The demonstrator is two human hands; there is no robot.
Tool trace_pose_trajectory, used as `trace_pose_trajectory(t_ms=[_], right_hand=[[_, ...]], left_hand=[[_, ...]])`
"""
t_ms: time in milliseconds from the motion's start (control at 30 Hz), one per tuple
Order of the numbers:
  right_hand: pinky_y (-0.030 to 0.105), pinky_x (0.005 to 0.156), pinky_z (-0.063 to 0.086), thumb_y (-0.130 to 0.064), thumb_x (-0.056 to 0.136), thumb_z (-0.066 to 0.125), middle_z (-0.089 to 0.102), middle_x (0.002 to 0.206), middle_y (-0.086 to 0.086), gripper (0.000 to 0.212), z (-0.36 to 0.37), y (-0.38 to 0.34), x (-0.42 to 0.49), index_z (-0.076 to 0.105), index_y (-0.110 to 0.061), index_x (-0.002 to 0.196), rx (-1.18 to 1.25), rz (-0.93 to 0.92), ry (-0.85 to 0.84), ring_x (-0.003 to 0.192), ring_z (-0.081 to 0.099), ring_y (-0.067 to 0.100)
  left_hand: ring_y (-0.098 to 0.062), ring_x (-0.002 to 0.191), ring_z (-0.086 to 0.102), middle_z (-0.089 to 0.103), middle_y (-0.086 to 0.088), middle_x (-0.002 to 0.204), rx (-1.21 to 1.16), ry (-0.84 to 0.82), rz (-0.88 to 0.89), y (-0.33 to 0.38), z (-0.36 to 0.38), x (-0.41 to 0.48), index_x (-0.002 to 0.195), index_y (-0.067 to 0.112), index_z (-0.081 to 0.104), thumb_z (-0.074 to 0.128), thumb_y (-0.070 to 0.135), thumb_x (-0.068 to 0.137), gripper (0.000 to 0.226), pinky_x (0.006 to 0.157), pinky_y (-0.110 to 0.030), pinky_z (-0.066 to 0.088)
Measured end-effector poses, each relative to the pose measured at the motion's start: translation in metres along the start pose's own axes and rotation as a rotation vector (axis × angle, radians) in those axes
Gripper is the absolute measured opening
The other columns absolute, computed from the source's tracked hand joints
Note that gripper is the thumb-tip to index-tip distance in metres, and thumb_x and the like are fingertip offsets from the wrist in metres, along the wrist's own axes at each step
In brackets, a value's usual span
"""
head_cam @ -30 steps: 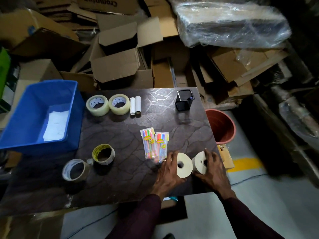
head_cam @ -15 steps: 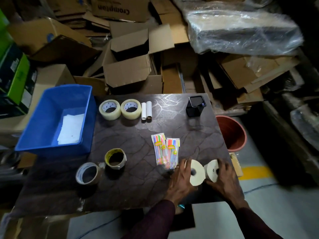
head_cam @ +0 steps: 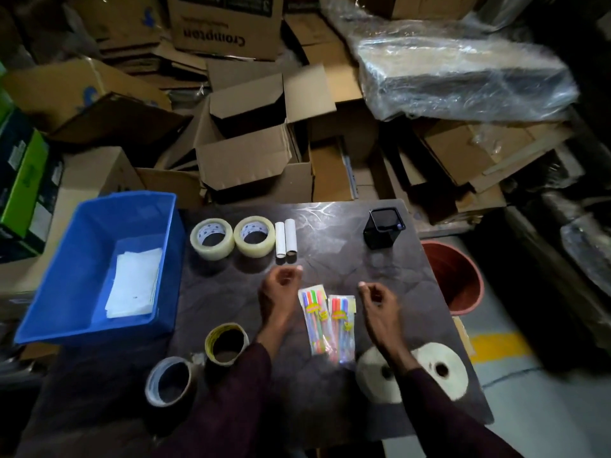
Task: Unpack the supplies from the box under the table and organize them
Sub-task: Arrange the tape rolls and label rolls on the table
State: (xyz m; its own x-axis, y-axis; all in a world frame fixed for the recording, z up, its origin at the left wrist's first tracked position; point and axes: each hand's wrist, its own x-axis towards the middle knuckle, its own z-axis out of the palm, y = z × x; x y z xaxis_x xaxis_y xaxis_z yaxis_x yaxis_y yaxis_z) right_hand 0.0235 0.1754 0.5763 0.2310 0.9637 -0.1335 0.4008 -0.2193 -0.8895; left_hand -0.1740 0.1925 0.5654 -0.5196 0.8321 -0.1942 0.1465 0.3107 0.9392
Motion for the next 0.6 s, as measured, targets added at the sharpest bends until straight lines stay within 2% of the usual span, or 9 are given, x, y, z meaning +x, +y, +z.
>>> trace_pose_trajectory(t_ms=[67,133,200,300,367,500,600], right_hand=[[0.023,0.065,0.049,-0.026,0.094,0.067,0.07,0.073,-0.002,0.022,0.035,-0.014,0.013,0.069,-0.011,0.078,0.114,0.034,0.042,0.069,0.061,0.006],[0.018,0.061,0.045,-0.022,0.093,0.069,0.065,0.065,-0.008,0.024,0.068,-0.027,0.026,0.068,-0.01,0.072,0.194,0.049,0.055,0.06,0.053,-0.004],[0.016,0.058,0.043,-0.026,0.091,0.07,0.061,0.059,-0.01,0.027,0.099,-0.033,0.04,0.067,-0.01,0.069,0.24,0.075,0.065,0.055,0.049,-0.006],[0.02,0.055,0.042,-0.031,0.089,0.073,0.057,0.057,-0.01,0.035,0.144,-0.035,0.064,0.065,-0.006,0.066,0.298,0.104,0.07,0.056,0.046,0.0],[0.02,0.056,0.044,-0.031,0.087,0.075,0.062,0.057,-0.008,0.032,0.165,-0.035,0.078,0.068,-0.007,0.067,0.301,0.143,0.063,0.055,0.05,0.0],[0.023,0.068,0.052,-0.033,0.084,0.078,0.074,0.071,-0.002,0.024,0.197,-0.029,0.099,0.071,-0.011,0.077,0.243,0.205,0.068,0.064,0.066,0.005],[0.03,0.073,0.056,-0.04,0.082,0.076,0.073,0.077,-0.004,0.025,0.211,-0.022,0.111,0.07,-0.016,0.082,0.172,0.233,0.069,0.073,0.069,0.01]], left_hand=[[-0.014,0.082,0.069,0.073,0.006,0.083,0.037,0.068,-0.098,-0.001,-0.015,0.033,0.086,0.02,0.072,0.075,0.037,0.08,0.018,0.071,-0.022,0.051],[-0.016,0.085,0.068,0.074,-0.001,0.089,0.042,0.071,-0.148,-0.003,-0.02,0.061,0.095,0.01,0.073,0.076,0.027,0.082,0.021,0.068,-0.015,0.045],[-0.015,0.087,0.068,0.075,-0.002,0.092,0.079,0.043,-0.176,-0.01,-0.018,0.083,0.097,0.01,0.074,0.077,0.031,0.081,0.026,0.074,-0.019,0.045],[-0.014,0.083,0.069,0.075,0.003,0.083,0.055,0.029,-0.256,-0.024,-0.007,0.112,0.089,0.012,0.076,0.078,0.035,0.078,0.026,0.076,-0.024,0.049],[-0.014,0.079,0.069,0.074,0.005,0.077,0.006,0.022,-0.306,-0.03,0.002,0.123,0.084,0.012,0.077,0.079,0.036,0.078,0.026,0.076,-0.027,0.054],[-0.011,0.062,0.06,0.072,-0.002,0.072,-0.071,0.079,-0.39,-0.031,0.022,0.136,0.078,0.008,0.077,0.079,0.033,0.078,0.025,0.062,-0.023,0.045],[-0.015,0.062,0.062,0.074,-0.006,0.075,-0.099,0.137,-0.426,-0.03,0.033,0.14,0.079,0.007,0.077,0.082,0.029,0.075,0.023,0.064,-0.026,0.047]])
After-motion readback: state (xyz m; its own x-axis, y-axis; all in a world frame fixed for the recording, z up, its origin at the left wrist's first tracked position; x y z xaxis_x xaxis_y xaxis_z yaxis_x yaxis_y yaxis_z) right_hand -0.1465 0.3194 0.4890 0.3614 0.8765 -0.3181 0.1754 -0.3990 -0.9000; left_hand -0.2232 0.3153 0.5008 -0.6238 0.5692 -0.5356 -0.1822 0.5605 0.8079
